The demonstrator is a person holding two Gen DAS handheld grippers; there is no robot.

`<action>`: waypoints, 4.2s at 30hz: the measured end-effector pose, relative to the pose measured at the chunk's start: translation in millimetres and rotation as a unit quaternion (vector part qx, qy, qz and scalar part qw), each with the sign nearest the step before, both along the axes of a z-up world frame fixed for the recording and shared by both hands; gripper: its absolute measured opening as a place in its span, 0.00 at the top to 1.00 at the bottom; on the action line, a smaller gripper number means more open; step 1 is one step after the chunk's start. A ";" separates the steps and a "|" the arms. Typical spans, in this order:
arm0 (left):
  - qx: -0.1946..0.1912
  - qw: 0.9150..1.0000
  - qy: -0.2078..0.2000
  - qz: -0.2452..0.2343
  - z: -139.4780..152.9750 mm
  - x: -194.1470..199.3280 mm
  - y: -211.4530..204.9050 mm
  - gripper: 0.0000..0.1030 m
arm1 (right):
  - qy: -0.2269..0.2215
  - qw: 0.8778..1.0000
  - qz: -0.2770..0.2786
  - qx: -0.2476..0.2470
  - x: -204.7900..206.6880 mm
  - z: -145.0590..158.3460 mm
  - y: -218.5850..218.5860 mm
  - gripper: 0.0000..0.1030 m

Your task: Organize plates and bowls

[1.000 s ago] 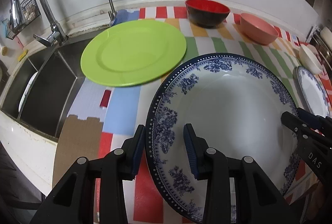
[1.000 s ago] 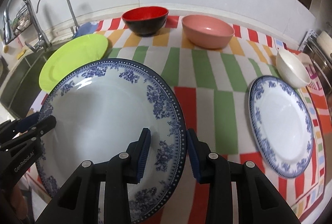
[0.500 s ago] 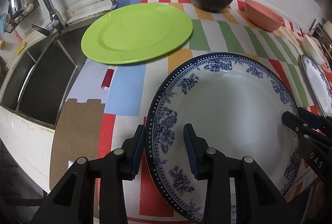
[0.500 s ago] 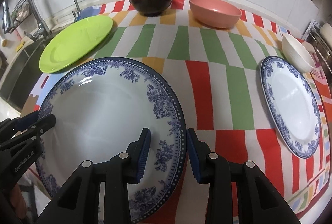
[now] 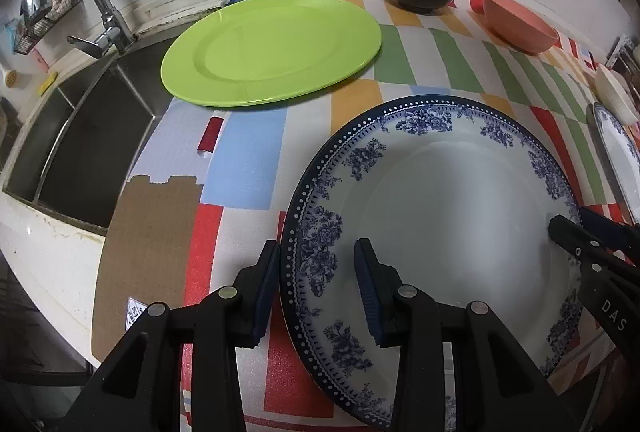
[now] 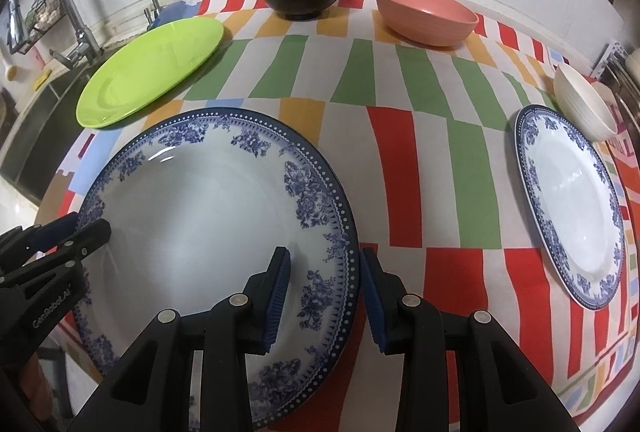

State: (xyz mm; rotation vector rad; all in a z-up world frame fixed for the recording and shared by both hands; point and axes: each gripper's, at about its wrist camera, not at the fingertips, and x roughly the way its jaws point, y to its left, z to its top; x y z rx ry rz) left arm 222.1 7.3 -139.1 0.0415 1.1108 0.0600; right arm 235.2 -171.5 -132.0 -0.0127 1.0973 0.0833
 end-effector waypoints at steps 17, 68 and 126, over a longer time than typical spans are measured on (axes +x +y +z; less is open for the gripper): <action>0.013 0.996 -0.076 0.045 43.6 -5.0 -1.2 0.17 | -0.064 0.997 0.049 -0.009 6.0 32.0 -0.6 0.54; 0.075 0.988 -0.134 0.002 57.7 129.3 137.8 0.04 | -0.118 0.992 0.039 0.015 148.6 54.3 124.3 0.39; -0.004 0.997 -0.082 -0.010 47.0 154.4 137.2 0.62 | -0.040 0.996 -0.020 0.079 177.9 26.8 123.6 0.62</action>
